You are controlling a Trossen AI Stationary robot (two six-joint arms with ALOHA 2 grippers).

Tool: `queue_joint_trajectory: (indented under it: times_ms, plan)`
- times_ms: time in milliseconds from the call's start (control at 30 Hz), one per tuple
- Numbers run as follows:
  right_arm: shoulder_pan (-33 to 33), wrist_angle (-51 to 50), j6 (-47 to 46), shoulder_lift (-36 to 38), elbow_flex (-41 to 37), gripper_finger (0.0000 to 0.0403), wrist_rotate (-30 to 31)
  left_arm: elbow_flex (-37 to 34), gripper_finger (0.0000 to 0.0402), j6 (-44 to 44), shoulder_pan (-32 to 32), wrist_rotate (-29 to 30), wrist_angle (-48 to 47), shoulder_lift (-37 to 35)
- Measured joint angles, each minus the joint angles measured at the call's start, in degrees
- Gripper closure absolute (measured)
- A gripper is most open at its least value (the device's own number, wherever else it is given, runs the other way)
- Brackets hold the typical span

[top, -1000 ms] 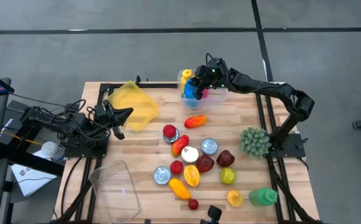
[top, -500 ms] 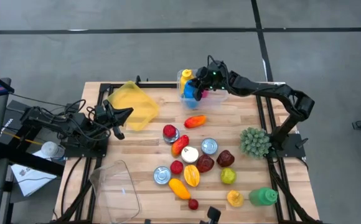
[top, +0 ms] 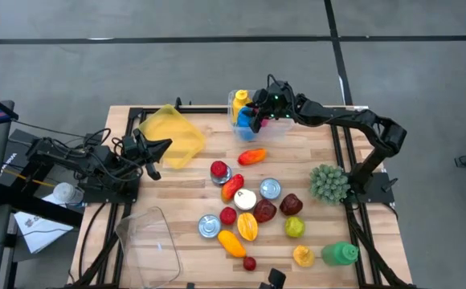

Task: Pick & Place Food Item
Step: Put the blue water bottle into the white transparent bin, then put the green water bottle into the white transparent bin

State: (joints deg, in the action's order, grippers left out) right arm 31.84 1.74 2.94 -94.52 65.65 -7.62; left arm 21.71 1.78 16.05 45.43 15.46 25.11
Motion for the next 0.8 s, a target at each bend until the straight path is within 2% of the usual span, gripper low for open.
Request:
queue_joint_trajectory:
  times_ms: [200,400,600,700,800]
  plan:
    - [-0.27,-5.10,1.72,1.47,2.71,0.0172,0.03,0.00,0.0402,0.02,-0.02,-0.02,-0.02,0.02]
    - [-0.29,-16.82,3.54,6.51,7.59,0.0157,0.07,0.00,0.0402,0.00,-0.02,-0.21,0.00,0.01]
    - [-2.73,-41.75,4.83,16.36,14.32,0.0158,-1.33,0.00,0.0402,0.01,-0.01,-0.20,0.00,0.01]
    - [-7.19,-53.61,3.07,21.85,15.30,0.0158,-1.51,0.00,0.0402,0.01,-0.02,-0.18,0.00,0.01]
    - [-14.11,-63.82,-3.03,27.51,15.30,0.0158,-1.54,0.00,0.0402,0.04,-0.02,-0.17,0.00,0.00]
